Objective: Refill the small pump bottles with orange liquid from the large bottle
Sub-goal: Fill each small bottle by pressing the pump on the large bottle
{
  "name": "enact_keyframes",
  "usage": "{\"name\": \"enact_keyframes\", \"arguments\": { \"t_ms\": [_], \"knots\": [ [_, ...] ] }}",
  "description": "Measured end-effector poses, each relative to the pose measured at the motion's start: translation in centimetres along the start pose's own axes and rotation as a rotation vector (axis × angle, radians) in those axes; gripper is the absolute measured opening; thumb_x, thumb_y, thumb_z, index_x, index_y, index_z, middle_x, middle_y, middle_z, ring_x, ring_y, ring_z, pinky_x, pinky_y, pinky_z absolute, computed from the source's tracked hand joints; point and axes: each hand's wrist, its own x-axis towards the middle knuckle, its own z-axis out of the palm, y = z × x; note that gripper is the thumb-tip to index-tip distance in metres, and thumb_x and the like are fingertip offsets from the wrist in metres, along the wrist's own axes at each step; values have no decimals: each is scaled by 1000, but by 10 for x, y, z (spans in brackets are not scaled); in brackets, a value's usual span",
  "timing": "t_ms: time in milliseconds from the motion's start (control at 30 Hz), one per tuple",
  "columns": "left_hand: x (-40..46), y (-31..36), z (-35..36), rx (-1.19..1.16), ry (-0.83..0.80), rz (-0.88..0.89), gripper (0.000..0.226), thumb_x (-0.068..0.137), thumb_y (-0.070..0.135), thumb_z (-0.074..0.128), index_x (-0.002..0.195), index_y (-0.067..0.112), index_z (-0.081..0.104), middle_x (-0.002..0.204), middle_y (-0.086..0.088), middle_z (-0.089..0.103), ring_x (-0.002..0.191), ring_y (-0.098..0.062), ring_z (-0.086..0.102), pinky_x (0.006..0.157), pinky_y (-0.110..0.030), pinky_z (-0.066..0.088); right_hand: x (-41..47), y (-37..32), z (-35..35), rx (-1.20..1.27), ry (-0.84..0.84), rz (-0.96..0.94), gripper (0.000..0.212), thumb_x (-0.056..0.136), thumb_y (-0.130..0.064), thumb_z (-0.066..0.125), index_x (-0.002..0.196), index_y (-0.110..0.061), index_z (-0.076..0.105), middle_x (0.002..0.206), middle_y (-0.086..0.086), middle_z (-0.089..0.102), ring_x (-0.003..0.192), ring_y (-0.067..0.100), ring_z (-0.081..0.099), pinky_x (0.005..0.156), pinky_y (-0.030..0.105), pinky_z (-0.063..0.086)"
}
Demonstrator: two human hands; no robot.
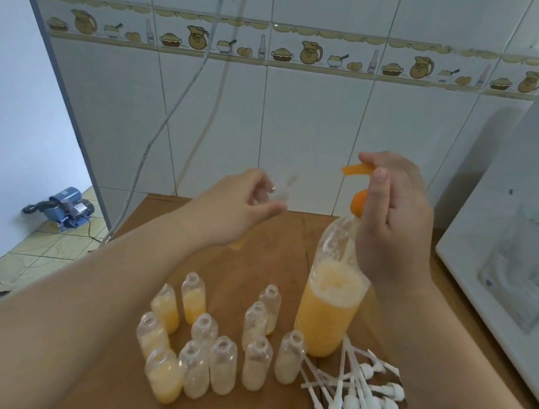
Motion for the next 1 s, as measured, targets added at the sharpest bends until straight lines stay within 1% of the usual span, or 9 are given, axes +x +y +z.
{"name": "enact_keyframes", "arguments": {
  "t_ms": [167,333,400,533,600,667,767,867,1000],
  "knots": [
    [-13,-48,35,6,-73,-252,34,81,44,68,101,20,52,87,12,55,77,-1,51,60,-20,37,-1,-1,3,-8,31,-18,43,99,-23,25,113,-5,61,108,-9,52,108,0,44,99,33,41],
    [-19,-64,63,76,-167,-381,37,76,41,74,90,18,50,86,4,58,75,-10,55,59,-21,42,-2,2,3,-14,36,-51,39,99,-21,27,114,-5,60,110,-10,51,112,9,49,100,47,41],
    [-20,-67,72,106,-210,-423,39,73,40,77,91,18,50,89,3,58,78,-11,56,63,-22,44,-1,3,4,-17,36,-45,39,99,-20,28,115,-5,60,110,-10,50,112,10,50,100,47,40],
    [-22,-74,83,133,-253,-458,33,82,30,72,99,11,51,92,2,64,79,-8,61,69,-23,51,1,3,5,-11,31,-26,38,99,-20,29,115,-6,60,110,-9,51,111,12,51,99,29,41],
    [-23,-76,87,169,-289,-463,40,79,28,74,107,12,50,97,2,62,81,-11,60,71,-24,51,1,4,5,-21,28,-21,38,99,-21,29,116,-6,60,110,-7,52,111,11,50,98,28,41],
    [-24,-78,90,217,-330,-483,50,74,28,77,114,15,50,103,-1,60,89,-18,61,79,-31,54,2,5,5,-23,26,-15,38,99,-21,29,116,-6,60,110,-8,51,111,10,50,99,31,41],
    [-27,-80,93,252,-346,-481,45,74,26,75,113,19,52,106,0,58,91,-19,60,84,-38,54,1,5,5,-32,26,-8,38,99,-21,29,116,-7,59,111,-9,50,112,10,49,100,27,40],
    [-28,-84,93,258,-345,-452,41,76,23,72,112,20,52,108,0,57,91,-19,58,83,-38,54,2,5,6,-43,28,8,38,99,-21,29,117,-7,59,112,-9,50,111,8,49,96,14,36],
    [-29,-84,87,240,-316,-430,30,84,19,62,113,18,53,104,-1,56,84,-17,58,71,-28,52,1,5,7,-42,32,24,37,99,-21,30,117,-8,59,112,-7,51,109,2,46,93,7,33]
  ]
}}
